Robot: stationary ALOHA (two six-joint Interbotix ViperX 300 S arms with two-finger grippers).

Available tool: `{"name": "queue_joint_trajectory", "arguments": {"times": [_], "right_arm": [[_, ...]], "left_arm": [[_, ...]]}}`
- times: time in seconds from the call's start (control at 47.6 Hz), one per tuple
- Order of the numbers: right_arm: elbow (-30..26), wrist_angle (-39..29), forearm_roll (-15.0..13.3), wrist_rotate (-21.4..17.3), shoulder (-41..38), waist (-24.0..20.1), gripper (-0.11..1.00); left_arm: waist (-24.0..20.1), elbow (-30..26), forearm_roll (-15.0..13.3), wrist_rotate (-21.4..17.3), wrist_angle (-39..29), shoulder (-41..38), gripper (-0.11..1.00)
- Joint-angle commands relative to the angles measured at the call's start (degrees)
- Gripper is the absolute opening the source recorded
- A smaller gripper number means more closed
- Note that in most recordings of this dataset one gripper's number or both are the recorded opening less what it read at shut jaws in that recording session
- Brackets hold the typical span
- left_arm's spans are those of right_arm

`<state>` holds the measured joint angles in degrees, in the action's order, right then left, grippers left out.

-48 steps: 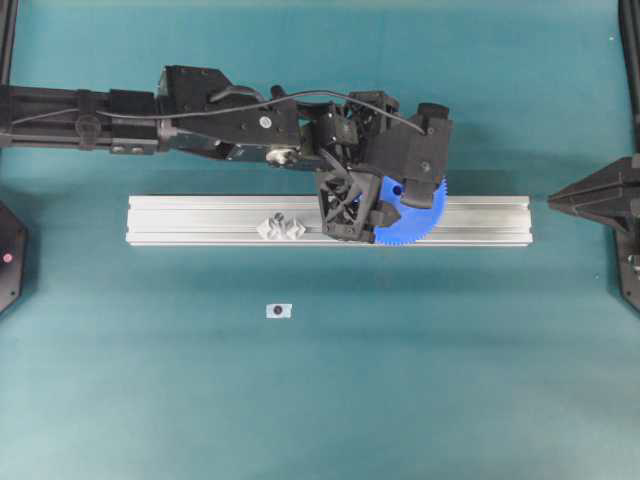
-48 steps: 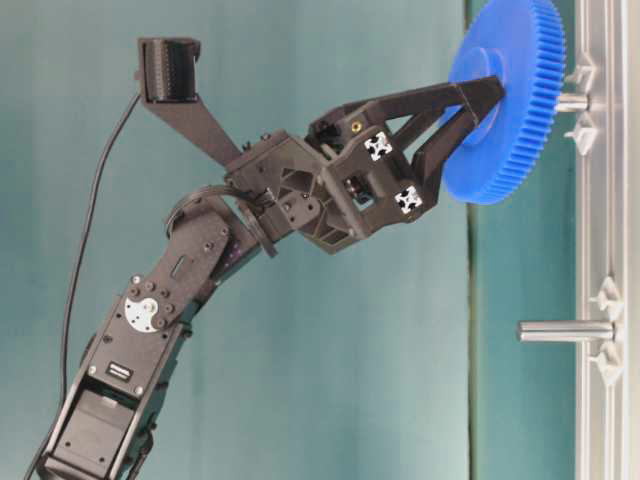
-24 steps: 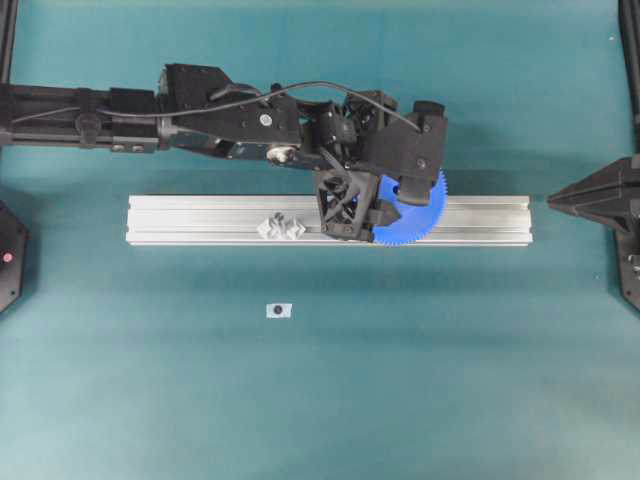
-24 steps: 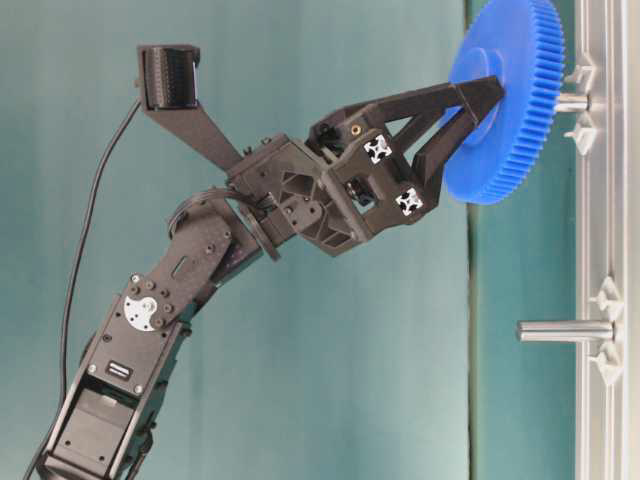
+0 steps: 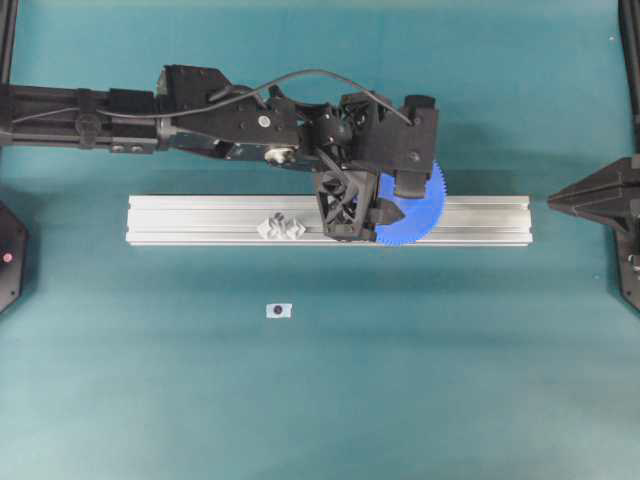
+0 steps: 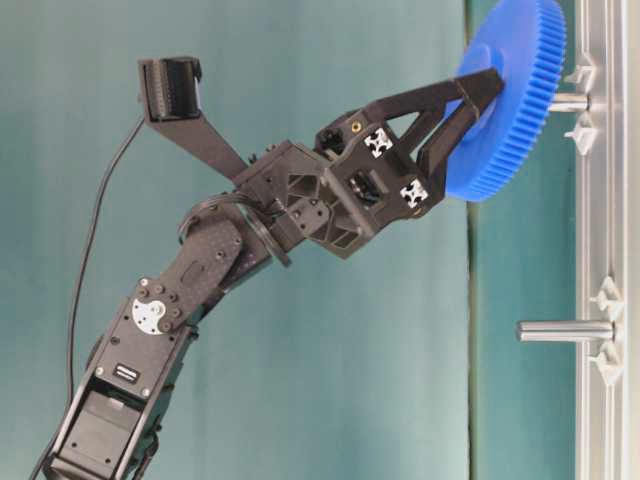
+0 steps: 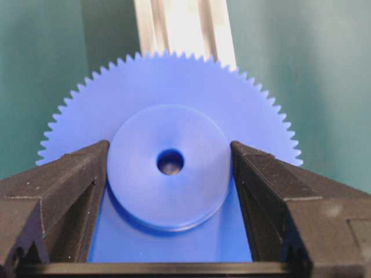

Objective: Find the location of the shaft and insert the large gear.
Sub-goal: 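Align the gear's center hole with the right metal shaft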

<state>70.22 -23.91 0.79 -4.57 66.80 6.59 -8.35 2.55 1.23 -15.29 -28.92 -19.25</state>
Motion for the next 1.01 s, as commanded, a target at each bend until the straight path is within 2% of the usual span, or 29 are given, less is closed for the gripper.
{"name": "queue_joint_trajectory", "arguments": {"times": [0.0, 0.147, 0.231, 0.462, 0.988], "right_arm": [[-0.53, 0.26, 0.00, -0.53, -0.44, 0.18, 0.04], [-0.53, 0.26, -0.09, -0.53, -0.44, 0.18, 0.04], [-0.53, 0.26, -0.09, -0.53, -0.35, 0.18, 0.04], [-0.53, 0.26, -0.09, -0.53, -0.35, 0.18, 0.04], [-0.53, 0.26, -0.09, -0.53, -0.44, 0.18, 0.04]], "left_arm": [[-0.26, -0.26, 0.26, 0.35, -0.09, 1.05, 0.72], [-0.26, -0.09, 0.26, 0.70, -0.88, 1.14, 0.73], [-0.26, -0.18, 0.26, 0.70, -2.37, 1.23, 0.79], [-0.26, 0.79, 0.09, 0.79, -5.80, 2.02, 0.77], [-0.26, -0.53, 0.26, 0.44, -7.21, 1.58, 0.77]]}}
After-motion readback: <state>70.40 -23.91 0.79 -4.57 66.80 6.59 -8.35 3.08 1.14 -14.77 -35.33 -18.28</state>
